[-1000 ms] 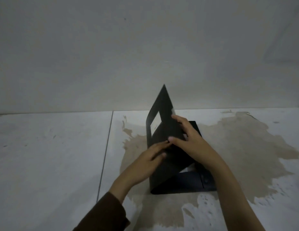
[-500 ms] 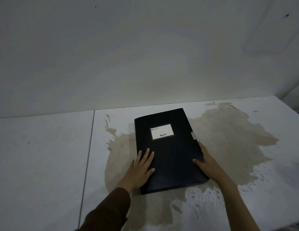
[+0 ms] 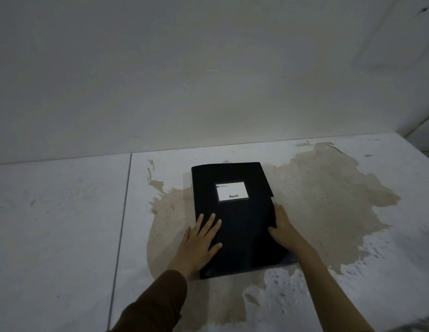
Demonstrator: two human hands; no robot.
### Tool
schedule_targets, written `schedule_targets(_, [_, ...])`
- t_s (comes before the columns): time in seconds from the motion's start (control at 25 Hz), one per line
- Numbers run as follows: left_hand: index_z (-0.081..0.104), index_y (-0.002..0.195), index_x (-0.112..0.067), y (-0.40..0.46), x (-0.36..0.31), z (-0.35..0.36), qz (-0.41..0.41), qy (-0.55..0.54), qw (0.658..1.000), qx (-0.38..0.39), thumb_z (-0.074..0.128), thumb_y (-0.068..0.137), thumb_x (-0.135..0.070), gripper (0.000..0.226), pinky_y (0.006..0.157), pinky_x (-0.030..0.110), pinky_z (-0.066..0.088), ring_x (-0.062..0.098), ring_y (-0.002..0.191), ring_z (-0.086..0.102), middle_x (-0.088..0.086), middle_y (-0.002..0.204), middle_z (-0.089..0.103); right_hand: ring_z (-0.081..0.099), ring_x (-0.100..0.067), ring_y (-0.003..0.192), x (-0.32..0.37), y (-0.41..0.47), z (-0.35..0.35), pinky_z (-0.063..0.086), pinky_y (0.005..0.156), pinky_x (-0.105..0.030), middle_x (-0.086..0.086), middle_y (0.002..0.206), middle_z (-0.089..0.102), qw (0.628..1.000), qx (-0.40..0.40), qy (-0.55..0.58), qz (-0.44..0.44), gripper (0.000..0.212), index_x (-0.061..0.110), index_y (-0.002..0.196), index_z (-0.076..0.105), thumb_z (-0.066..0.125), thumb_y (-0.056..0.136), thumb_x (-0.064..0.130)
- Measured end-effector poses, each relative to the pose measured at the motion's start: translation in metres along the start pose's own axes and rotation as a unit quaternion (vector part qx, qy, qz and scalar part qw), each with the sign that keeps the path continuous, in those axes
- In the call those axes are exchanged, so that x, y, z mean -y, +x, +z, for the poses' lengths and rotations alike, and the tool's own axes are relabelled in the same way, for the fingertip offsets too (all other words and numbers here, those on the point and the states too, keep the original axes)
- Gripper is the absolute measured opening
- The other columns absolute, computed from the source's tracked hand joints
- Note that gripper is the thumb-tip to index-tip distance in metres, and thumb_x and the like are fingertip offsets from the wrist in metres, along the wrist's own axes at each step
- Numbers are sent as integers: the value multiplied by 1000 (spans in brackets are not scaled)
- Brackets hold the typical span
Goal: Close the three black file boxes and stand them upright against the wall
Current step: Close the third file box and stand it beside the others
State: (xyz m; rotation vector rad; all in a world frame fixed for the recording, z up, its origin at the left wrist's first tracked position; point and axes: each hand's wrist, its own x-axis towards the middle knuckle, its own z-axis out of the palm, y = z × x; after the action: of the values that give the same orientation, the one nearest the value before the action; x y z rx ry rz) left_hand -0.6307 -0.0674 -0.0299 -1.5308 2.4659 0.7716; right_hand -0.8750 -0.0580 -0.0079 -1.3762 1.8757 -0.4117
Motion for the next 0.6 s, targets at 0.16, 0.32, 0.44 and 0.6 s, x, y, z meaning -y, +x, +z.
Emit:
schedule_targets(0.16, [-12, 144, -35, -1, 2, 5, 9, -11, 1000, -23, 28, 95, -49, 65, 117, 44, -5, 18, 142, -25, -8, 157, -19, 17, -37, 142, 8, 12, 14, 23, 115, -49, -19, 156, 2, 993, -78, -85, 30, 68, 14, 147, -1, 42, 96, 27])
schedule_targets(0.32, [-30, 136, -32, -4, -1, 13, -57, -157, 985, -48, 44, 88, -52, 91, 117, 48, -5, 24, 134, -35, 5, 153, -34, 36, -40, 130, 9, 17, 15, 35, 108, -50, -22, 150, 17, 991, -88, -93, 44, 67, 16, 147, 4, 44, 95, 30])
schedule_targets(0.44, [-26, 143, -22, -6, -4, 11, -107, -338, 933, -58, 62, 82, -42, 108, 119, 52, 4, 32, 144, -15, 12, 157, -15, 41, -39, 126, 10, 14, 12, 36, 108, -47, -25, 142, 32, 994, -99, -21, 44, 67, 16, 147, 12, 51, 93, 24])
schedule_targets(0.6, [-10, 146, -21, -21, 4, 4, -65, -438, 891, -103, 71, 78, -24, 107, 117, 43, 25, 21, 141, 22, 4, 156, 14, 44, -35, 125, 19, -5, 24, 39, 106, -47, -20, 139, 42, 983, -152, 90, 45, 68, 13, 144, 24, 60, 86, 11])
